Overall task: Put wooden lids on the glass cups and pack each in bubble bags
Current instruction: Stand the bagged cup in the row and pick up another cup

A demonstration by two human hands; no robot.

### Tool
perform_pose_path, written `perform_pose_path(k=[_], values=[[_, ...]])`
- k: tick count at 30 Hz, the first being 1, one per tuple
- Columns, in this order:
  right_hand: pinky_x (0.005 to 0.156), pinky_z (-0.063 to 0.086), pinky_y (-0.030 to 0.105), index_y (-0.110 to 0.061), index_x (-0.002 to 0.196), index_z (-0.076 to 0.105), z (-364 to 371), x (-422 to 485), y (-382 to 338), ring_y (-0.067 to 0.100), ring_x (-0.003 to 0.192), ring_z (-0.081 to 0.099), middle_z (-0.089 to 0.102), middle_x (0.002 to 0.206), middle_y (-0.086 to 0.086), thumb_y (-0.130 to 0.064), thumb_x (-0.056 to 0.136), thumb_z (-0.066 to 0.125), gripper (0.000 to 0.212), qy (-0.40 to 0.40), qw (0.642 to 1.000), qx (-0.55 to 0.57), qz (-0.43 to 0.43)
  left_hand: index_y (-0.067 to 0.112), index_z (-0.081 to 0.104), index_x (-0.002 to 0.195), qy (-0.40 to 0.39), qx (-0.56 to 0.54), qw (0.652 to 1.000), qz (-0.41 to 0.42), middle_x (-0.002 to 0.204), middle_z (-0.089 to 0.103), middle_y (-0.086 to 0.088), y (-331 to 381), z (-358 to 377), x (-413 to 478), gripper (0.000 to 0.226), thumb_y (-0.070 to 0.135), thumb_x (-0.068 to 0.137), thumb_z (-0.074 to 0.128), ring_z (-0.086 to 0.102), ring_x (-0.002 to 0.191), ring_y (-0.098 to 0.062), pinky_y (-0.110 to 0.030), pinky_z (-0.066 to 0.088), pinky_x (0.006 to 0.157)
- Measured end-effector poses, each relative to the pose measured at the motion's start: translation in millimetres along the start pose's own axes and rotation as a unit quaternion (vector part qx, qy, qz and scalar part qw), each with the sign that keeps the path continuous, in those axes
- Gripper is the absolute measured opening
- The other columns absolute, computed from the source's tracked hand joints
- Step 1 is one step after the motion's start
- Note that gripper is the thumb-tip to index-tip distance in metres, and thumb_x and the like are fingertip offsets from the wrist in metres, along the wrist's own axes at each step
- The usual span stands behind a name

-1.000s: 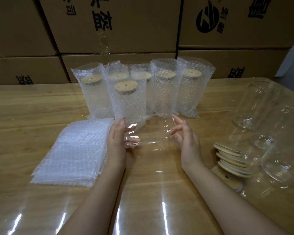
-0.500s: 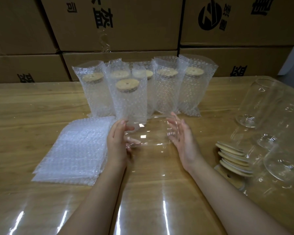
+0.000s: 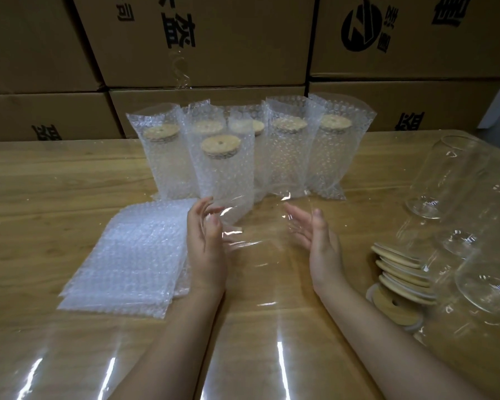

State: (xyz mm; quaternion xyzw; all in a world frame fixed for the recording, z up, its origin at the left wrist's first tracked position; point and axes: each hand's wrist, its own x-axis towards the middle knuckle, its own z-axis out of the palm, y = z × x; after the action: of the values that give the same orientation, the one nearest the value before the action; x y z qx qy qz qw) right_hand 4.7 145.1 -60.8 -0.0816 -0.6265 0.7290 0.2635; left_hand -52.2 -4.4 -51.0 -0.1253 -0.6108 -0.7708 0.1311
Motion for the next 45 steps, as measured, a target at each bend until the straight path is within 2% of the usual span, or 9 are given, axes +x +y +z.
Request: perform_pose_path(k=[4,12,18,21,27,36,38,41,45], values=[[0.084,0.053,0.021,-0.024,0.119,0.057,3,0,0,0.003,0.104,0.065,0.066,0.112,-0.009,-0.050,0.089,0.044,0.042,0.028,0.999,0.006,-0.031,0.032,0.039,0.123,-0.031,0.071,0.990,0.115,0.123,0.048,-0.014,-4,3,-7,0.042,0.048,0.084,0.044,0.064,0.092,-0.028,-0.026,0.047,0.079],[0.100,0.037,0.010,-0.018,0.141,0.038,1,-3,5,-0.006,0.127,0.046,0.049,0.139,-0.005,-0.007,0.097,0.050,0.047,0.032,0.990,-0.080,-0.110,0.037,0.036,0.128,-0.067,0.135,0.972,0.180,0.122,0.039,0.011,-12,1,-5,0.046,0.043,0.085,0.053,0.053,0.081,-0.001,-0.009,0.043,0.072],[0.111,0.033,0.024,-0.029,0.141,0.039,-1,-5,4,0.004,0.136,0.038,0.044,0.146,-0.007,-0.019,0.101,0.043,0.041,0.033,0.980,-0.120,-0.153,0.049,0.043,0.121,-0.054,0.146,0.978,0.140,0.111,0.050,0.016,-12,-1,-3,0.035,0.050,0.087,0.047,0.059,0.082,-0.013,-0.022,0.049,0.074],[0.108,0.034,0.017,-0.026,0.140,0.043,-1,-5,3,0.004,0.135,0.041,0.047,0.144,-0.008,-0.028,0.100,0.039,0.041,0.026,0.984,-0.093,-0.151,0.040,0.048,0.117,-0.045,0.118,0.986,0.108,0.105,0.059,-0.004,-10,-1,-2,0.033,0.052,0.086,0.045,0.059,0.094,-0.006,-0.015,0.049,0.070],[0.110,0.033,0.026,-0.033,0.129,0.049,-5,0,-1,0.003,0.131,0.045,0.054,0.138,-0.009,-0.041,0.095,0.033,0.038,0.006,0.995,-0.034,-0.091,0.033,0.054,0.111,-0.073,0.075,0.992,0.067,0.103,0.061,-0.017,-5,1,-3,0.035,0.049,0.081,0.044,0.059,0.080,-0.036,-0.012,0.043,0.051],[0.059,0.057,0.030,-0.023,0.109,0.053,2,6,-9,0.023,0.072,0.072,0.067,0.103,0.007,-0.062,0.076,0.039,0.053,-0.043,0.992,0.064,0.103,0.034,0.051,0.114,-0.048,0.046,0.996,0.061,0.107,0.060,-0.002,1,3,-4,0.039,0.052,0.081,0.041,0.056,0.087,-0.053,-0.030,0.048,0.067],[0.043,0.050,0.027,-0.023,0.105,0.052,2,3,-10,0.018,0.055,0.066,0.065,0.094,0.008,-0.067,0.072,0.044,0.055,-0.017,0.995,0.043,0.086,0.037,0.049,0.120,-0.061,0.053,0.996,0.028,0.109,0.063,0.003,2,3,-3,0.046,0.057,0.079,0.042,0.062,0.089,-0.043,-0.044,0.051,0.072],[0.036,0.034,0.017,-0.025,0.101,0.051,2,-1,-10,0.011,0.042,0.052,0.063,0.089,0.003,-0.072,0.066,0.041,0.059,0.029,0.999,-0.003,0.019,0.039,0.046,0.125,-0.095,0.036,0.992,-0.077,0.109,0.066,0.008,-1,5,1,0.052,0.059,0.077,0.045,0.070,0.075,-0.016,-0.030,0.053,0.058],[0.039,0.031,0.012,-0.026,0.101,0.050,2,-4,-14,0.008,0.043,0.043,0.060,0.088,-0.004,-0.067,0.068,0.042,0.054,0.039,0.999,-0.011,-0.022,0.018,0.044,0.132,-0.133,-0.023,0.980,-0.146,0.106,0.069,-0.002,1,8,7,0.049,0.036,0.087,0.044,0.070,0.077,-0.021,-0.028,0.053,0.055]])
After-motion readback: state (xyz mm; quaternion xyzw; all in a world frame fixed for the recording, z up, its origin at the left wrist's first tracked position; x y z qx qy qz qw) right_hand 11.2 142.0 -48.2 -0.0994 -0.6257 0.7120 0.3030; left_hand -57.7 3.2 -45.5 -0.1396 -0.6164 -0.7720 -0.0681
